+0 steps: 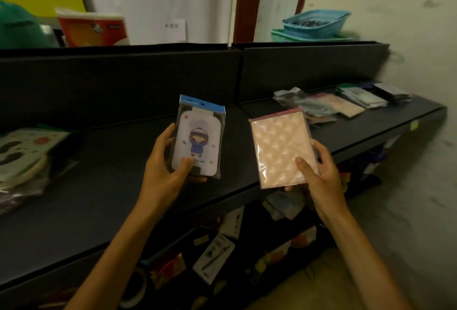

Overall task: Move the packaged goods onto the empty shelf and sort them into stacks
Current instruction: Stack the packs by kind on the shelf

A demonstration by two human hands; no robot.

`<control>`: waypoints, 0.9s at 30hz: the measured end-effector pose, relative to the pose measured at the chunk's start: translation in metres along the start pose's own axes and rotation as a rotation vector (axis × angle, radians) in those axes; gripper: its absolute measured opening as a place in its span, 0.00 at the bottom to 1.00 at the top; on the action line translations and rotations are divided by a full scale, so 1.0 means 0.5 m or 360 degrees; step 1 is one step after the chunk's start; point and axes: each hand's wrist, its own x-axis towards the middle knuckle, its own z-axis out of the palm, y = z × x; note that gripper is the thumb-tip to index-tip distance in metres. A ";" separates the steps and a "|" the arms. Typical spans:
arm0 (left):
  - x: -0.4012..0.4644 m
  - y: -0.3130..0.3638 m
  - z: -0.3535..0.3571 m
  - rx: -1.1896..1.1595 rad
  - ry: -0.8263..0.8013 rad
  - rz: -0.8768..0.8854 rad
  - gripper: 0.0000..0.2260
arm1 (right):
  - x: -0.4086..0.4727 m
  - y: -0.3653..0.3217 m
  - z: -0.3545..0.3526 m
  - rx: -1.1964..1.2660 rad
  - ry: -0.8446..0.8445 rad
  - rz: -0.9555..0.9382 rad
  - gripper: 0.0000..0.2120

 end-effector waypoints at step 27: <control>0.183 -0.034 0.711 -0.0036 -0.0241 0.0167 0.30 | 0.312 0.095 -0.622 -0.0059 0.0345 -0.0058 0.19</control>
